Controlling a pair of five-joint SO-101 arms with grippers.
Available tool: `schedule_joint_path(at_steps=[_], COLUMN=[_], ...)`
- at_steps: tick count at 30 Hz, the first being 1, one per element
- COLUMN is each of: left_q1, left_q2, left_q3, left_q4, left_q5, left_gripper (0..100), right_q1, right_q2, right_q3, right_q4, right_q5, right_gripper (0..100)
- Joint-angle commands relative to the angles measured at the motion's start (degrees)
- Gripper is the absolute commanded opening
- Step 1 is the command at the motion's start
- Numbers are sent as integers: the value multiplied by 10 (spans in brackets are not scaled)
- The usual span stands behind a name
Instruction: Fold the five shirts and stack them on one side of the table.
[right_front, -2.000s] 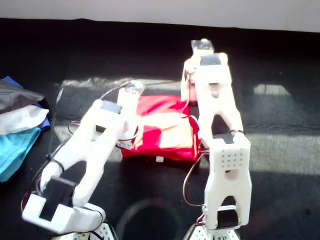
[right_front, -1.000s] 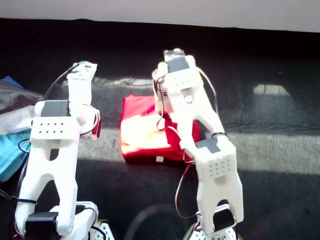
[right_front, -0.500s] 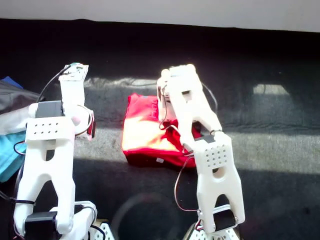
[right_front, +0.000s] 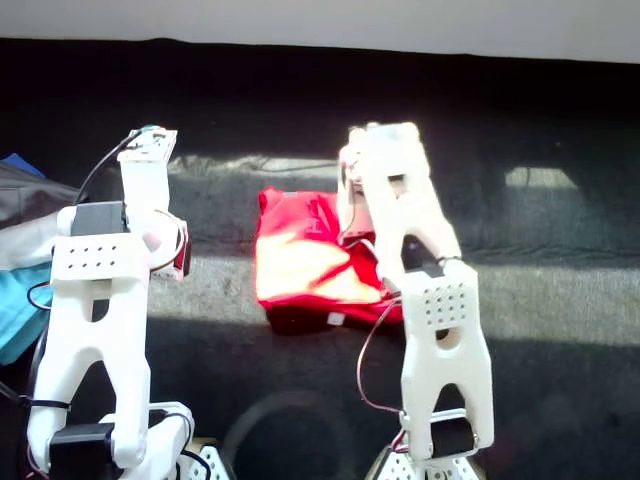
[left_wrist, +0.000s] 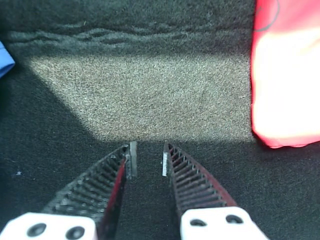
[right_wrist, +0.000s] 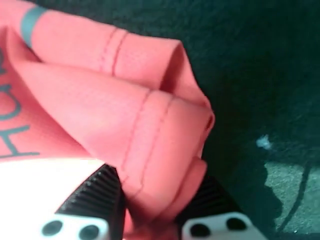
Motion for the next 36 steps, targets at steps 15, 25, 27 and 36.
schedule_joint_path(at_steps=[15,25,27,36], left_q1=[-6,-6,-7,-32], left_q2=[-20,-20,-20,-20], left_q3=[-2,-2,-2,-1], left_q4=[-7,-7,-7,-7], left_q5=[-4,-4,-4,-4], left_gripper=[104,104,104,104], right_q1=[363,361,361,374], right_q2=[5,39,65,92], right_q3=[-204,-203,-207,-255], right_q4=[-130,-211,-211,-237], right_q5=[333,338,338,215], right_gripper=[6,6,6,183])
